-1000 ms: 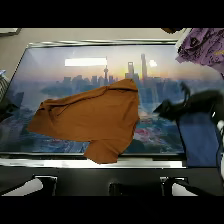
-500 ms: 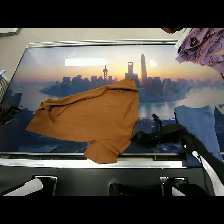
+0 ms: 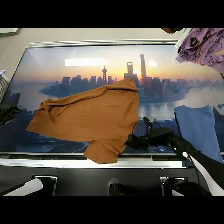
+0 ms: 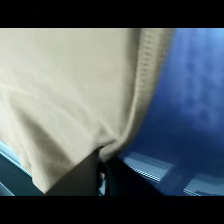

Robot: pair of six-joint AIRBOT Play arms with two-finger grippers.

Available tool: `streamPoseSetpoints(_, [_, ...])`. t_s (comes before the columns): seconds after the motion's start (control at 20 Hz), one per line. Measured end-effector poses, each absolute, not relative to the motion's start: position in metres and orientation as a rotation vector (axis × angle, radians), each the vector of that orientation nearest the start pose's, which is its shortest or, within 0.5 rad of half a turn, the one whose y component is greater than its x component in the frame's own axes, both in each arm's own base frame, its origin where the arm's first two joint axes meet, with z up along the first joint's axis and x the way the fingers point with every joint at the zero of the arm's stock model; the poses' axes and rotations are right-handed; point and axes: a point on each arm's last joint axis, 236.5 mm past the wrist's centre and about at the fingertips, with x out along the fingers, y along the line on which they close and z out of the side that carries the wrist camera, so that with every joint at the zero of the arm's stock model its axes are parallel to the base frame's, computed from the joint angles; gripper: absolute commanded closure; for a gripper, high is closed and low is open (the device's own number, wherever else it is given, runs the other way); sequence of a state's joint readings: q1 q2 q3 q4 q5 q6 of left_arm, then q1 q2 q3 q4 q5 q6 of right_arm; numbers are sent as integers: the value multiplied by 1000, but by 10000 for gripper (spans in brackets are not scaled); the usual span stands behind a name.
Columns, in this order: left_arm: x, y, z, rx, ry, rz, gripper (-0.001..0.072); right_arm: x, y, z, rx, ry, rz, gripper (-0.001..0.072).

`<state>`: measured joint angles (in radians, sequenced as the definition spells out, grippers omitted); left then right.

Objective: Fold the clothes and pants, and hang the long-sleeved shirts on hangers.

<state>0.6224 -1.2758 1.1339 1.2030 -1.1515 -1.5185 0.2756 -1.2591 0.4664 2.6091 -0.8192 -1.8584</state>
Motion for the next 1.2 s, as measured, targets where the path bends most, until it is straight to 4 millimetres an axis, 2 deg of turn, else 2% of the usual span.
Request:
streamPoseSetpoints(0.05, [350, 156, 14, -682, 1131, 305, 175, 226, 218, -115, 714, 1514, 420, 684])
streamPoseSetpoints(0.3, [329, 158, -3, -726, 1181, 296, 175, 237, 209, -116, 685, 1467, 364, 684])
streamPoseSetpoints(0.5, [313, 145, -30, -775, 1197, 217, 175, 241, 183, -106, 580, 1420, 283, 684])
streamPoseSetpoints(0.7, [297, 133, -55, -780, 1225, 160, 175, 247, 156, -87, 482, 1375, 194, 683])
streamPoseSetpoints(0.9, [281, 135, -64, -795, 1244, 139, 176, 262, 143, -71, 438, 1320, 151, 683])
streamPoseSetpoints(1.1, [261, 143, -68, -844, 1259, 149, 186, 268, 139, -65, 429, 1299, 132, 683])
streamPoseSetpoints(1.2, [254, 140, -74, -870, 1283, 134, 186, 269, 138, -64, 426, 1294, 127, 683])
